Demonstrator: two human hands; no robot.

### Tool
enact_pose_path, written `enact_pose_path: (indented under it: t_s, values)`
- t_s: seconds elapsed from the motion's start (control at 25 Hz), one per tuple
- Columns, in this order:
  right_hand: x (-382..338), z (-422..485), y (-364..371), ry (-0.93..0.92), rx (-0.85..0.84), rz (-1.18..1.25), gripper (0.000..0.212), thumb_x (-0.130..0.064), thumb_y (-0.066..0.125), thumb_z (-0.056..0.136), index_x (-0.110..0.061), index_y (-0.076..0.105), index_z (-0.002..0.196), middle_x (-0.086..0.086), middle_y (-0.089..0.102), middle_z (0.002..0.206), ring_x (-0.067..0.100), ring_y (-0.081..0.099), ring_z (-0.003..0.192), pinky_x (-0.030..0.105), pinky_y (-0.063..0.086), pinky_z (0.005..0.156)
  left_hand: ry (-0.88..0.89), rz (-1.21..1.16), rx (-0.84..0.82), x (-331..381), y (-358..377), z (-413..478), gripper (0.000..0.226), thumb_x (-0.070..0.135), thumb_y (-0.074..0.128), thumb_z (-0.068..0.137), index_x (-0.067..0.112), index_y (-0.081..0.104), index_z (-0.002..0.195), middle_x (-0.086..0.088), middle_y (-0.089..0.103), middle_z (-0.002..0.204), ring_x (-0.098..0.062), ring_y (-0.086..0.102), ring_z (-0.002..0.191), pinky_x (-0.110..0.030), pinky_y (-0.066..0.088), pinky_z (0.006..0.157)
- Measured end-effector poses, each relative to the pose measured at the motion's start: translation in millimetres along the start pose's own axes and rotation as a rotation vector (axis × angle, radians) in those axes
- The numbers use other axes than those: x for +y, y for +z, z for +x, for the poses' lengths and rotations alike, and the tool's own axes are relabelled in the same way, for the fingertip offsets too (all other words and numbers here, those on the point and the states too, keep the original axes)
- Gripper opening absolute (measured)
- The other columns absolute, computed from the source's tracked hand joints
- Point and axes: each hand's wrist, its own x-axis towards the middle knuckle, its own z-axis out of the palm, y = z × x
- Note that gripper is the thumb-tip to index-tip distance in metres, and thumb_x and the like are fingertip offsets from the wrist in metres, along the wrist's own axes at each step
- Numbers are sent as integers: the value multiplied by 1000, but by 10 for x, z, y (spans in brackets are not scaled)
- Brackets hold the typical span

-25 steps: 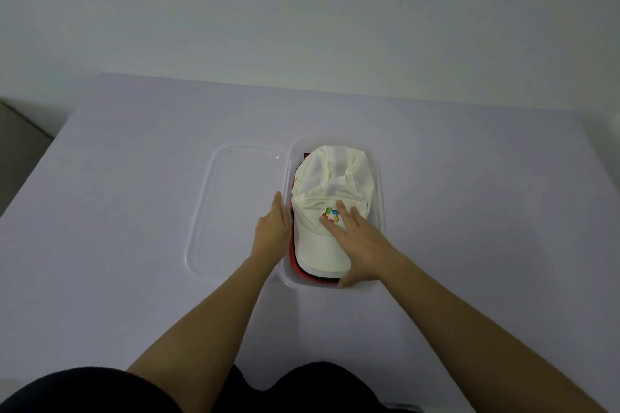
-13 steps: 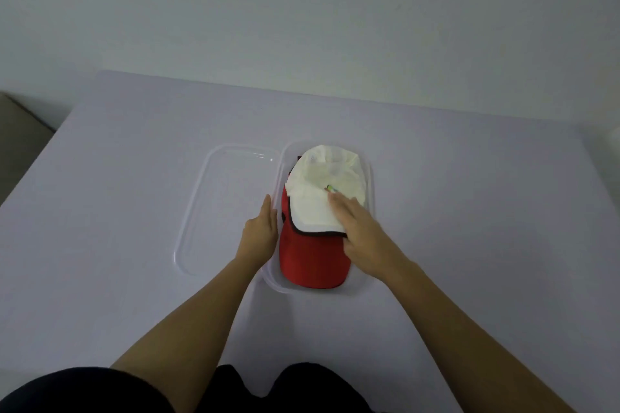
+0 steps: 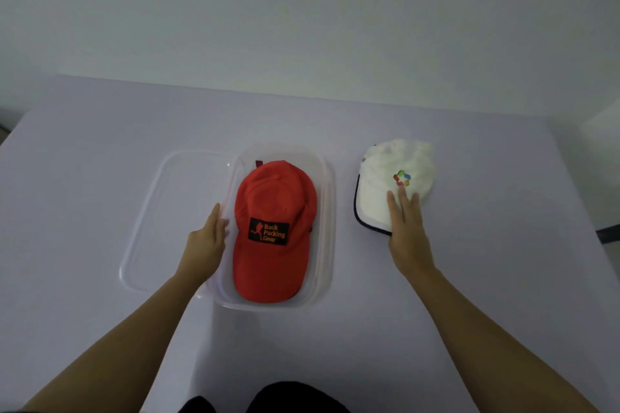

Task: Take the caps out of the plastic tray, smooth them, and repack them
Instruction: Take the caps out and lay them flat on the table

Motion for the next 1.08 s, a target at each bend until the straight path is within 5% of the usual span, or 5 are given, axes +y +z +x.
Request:
enact_pose_path:
  t_s: [0.16, 0.52, 0.72, 0.88, 1.08]
  values:
    - [245, 286, 175, -54, -267, -96, 83, 19, 43, 79, -12, 9, 149, 7, -3, 159, 37, -5, 145, 44, 36, 107, 5, -5, 16, 14, 20, -6, 48, 29, 29, 101, 20, 22, 147, -12, 61, 128, -28, 63, 110, -44, 51, 94]
    - [88, 766, 78, -101, -482, -172, 95, -2, 61, 76, -13, -1, 149, 11, -15, 157, 37, -11, 144, 51, 18, 114, -10, 13, 33, -1, 40, 0, 48, 30, 29, 101, 19, 23, 147, -11, 62, 127, -27, 63, 109, -44, 51, 94]
    - [-1039, 97, 81, -572, -247, 228, 61, -12, 47, 74, -14, 46, 135, 13, 38, 147, 27, 38, 131, 46, 37, 107, -3, 15, 23, 39, 34, -15, 48, 31, 28, 101, 19, 22, 147, -11, 62, 127, -27, 63, 109, -46, 49, 97]
    - [-1497, -101, 277, -575, -658, -187, 111, -60, 70, 65, -25, 6, 149, 9, -16, 157, 32, -8, 145, 58, 7, 113, 10, 43, -3, 37, -26, 5, 49, 29, 29, 101, 19, 21, 148, -13, 64, 123, -29, 65, 104, -44, 49, 96]
    - [-1678, -92, 318, -552, -662, -383, 128, -54, 78, 61, -18, -9, 148, 21, -24, 153, 42, -15, 141, 58, 5, 113, 34, 80, 2, -1, -23, 34, 50, 30, 29, 100, 17, 21, 148, -21, 67, 109, -34, 66, 94, -44, 53, 86]
